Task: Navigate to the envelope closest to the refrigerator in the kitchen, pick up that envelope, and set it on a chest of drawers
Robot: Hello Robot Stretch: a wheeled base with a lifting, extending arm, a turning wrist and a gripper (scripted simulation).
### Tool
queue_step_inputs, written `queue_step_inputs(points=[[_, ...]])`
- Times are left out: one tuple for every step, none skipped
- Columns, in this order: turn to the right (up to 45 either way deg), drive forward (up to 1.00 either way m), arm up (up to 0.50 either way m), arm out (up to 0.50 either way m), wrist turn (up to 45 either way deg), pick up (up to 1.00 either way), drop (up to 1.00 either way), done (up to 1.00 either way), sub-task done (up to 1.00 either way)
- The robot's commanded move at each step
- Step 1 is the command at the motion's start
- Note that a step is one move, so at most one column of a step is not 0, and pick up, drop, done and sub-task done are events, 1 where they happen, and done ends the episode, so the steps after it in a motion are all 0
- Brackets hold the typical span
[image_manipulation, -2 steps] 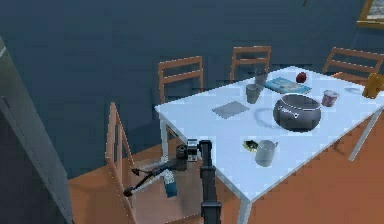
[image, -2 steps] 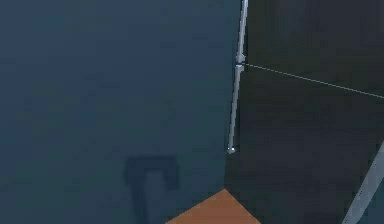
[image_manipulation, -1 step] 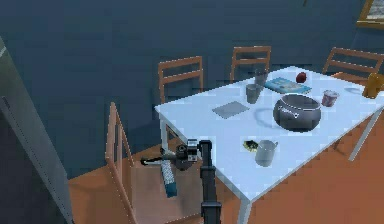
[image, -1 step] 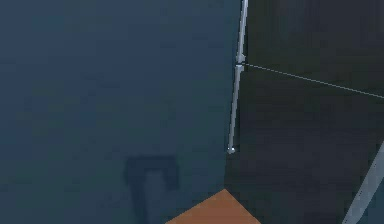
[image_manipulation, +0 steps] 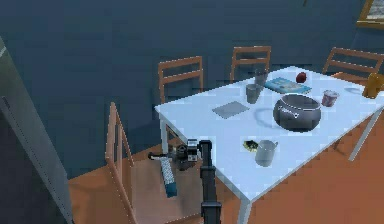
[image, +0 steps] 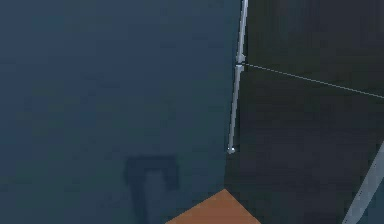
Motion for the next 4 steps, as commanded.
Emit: queue_step_inputs(points=[[0.0,0.0,-0.3,0.0,0.0,0.0,0.0,0.0,0.0],[0.0,0.0,0.0,0.0,0.0,1.0,0.0,0.0,0.0],[0.0,0.0,0.1,0.0,0.0,0.0,0.0,0.0,0.0],[0.0,0.0,0.5,0.0,0.0,0.0,0.0,0.0,0.0]])
